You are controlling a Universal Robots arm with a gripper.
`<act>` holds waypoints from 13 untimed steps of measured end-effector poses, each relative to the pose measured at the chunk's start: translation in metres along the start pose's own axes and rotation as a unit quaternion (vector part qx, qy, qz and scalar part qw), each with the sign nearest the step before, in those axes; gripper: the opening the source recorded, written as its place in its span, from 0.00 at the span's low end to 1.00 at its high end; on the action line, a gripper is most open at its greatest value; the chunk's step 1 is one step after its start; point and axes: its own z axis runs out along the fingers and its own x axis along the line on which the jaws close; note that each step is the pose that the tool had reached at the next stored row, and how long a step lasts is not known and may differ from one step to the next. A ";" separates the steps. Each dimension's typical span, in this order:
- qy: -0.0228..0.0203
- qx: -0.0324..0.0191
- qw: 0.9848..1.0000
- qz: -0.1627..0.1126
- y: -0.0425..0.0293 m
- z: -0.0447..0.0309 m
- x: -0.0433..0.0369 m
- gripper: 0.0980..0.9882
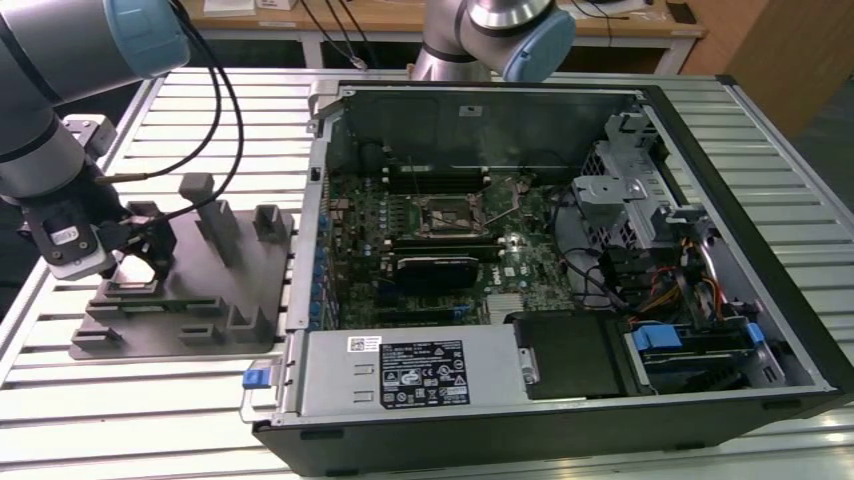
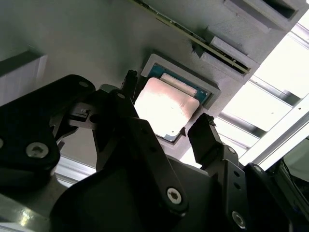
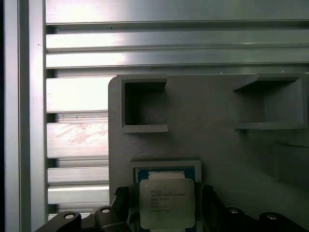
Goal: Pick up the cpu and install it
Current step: 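Pick up the cpu and move it towards the insertion slot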
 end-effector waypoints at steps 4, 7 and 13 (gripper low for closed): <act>0.000 0.000 1.000 0.000 0.0000 0.0000 0.0000 0.68; 0.000 0.000 1.000 -0.001 0.0000 0.0000 0.0000 0.68; 0.000 0.000 1.000 -0.001 0.0000 0.0000 0.0000 0.59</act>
